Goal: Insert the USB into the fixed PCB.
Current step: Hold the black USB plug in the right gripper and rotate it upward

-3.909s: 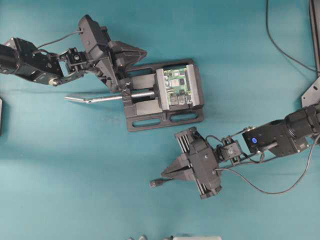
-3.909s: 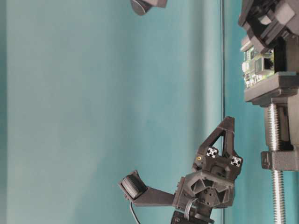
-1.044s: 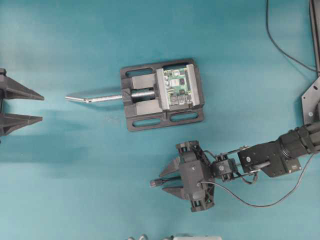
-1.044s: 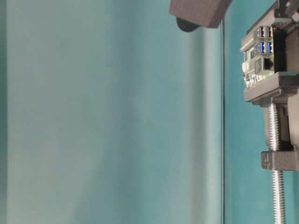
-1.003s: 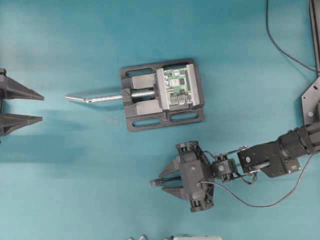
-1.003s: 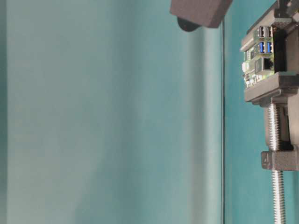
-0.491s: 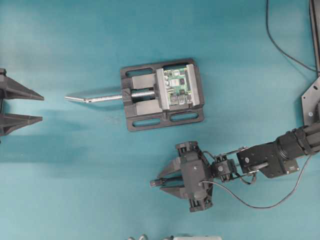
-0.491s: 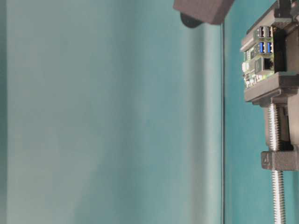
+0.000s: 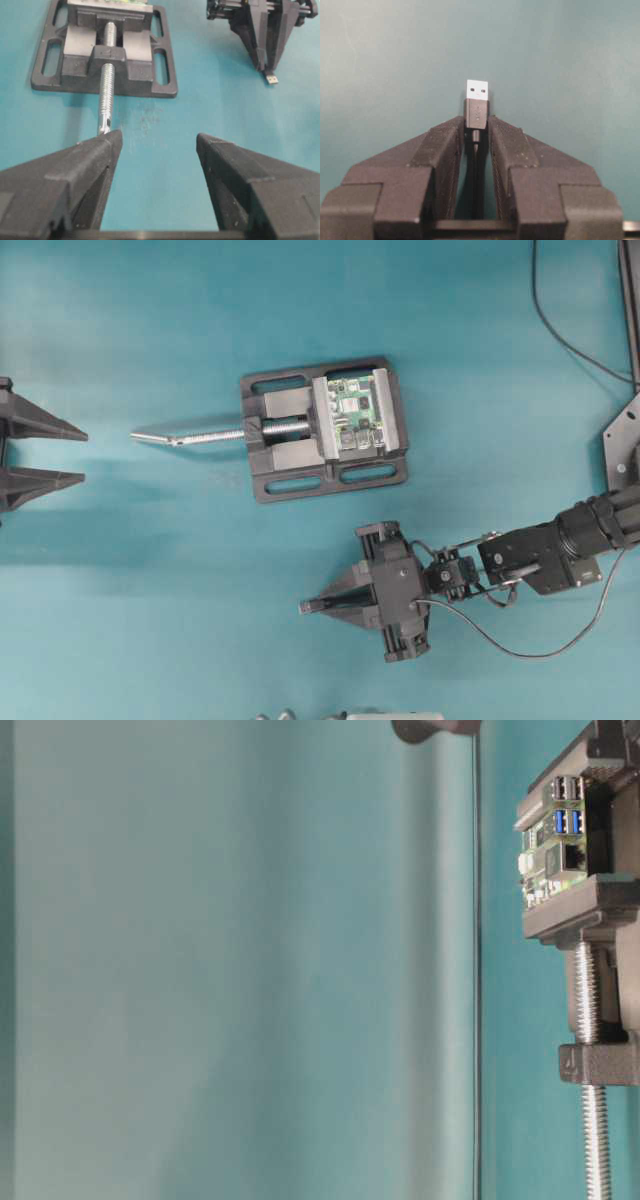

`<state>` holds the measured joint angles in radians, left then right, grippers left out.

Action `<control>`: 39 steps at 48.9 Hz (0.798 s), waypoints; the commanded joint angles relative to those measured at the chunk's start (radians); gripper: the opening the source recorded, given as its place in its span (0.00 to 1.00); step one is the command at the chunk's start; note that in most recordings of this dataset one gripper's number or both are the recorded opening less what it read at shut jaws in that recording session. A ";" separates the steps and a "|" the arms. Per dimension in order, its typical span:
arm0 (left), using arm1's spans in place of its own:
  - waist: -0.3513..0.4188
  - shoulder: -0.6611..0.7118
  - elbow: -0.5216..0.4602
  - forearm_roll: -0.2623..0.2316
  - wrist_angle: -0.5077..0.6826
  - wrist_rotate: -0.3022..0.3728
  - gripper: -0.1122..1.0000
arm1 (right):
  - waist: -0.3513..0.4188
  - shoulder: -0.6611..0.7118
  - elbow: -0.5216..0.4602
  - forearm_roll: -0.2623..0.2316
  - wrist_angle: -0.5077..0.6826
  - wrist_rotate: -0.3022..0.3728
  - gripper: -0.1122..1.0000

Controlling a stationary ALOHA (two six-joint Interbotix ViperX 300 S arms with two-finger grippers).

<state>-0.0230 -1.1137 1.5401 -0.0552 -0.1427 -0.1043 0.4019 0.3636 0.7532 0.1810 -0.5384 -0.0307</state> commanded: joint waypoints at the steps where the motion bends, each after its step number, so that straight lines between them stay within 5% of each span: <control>1: -0.002 0.012 -0.011 0.002 -0.011 -0.014 0.80 | -0.002 -0.021 -0.018 0.003 0.026 0.002 0.28; 16: -0.002 0.000 0.023 0.000 -0.008 -0.035 0.80 | -0.003 -0.023 -0.035 0.009 0.032 -0.003 0.28; 22: -0.002 -0.002 0.023 0.000 -0.006 -0.037 0.80 | 0.003 -0.025 -0.040 0.084 -0.021 -0.014 0.28; 28: -0.002 -0.003 0.023 0.000 -0.006 -0.037 0.80 | 0.021 -0.026 -0.038 0.229 -0.037 -0.091 0.28; 39: -0.002 -0.003 0.023 0.002 -0.005 -0.037 0.80 | 0.127 -0.040 -0.037 0.704 -0.172 -0.373 0.28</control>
<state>-0.0230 -1.1213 1.5754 -0.0552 -0.1442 -0.1289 0.4893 0.3620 0.7256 0.7225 -0.6412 -0.3467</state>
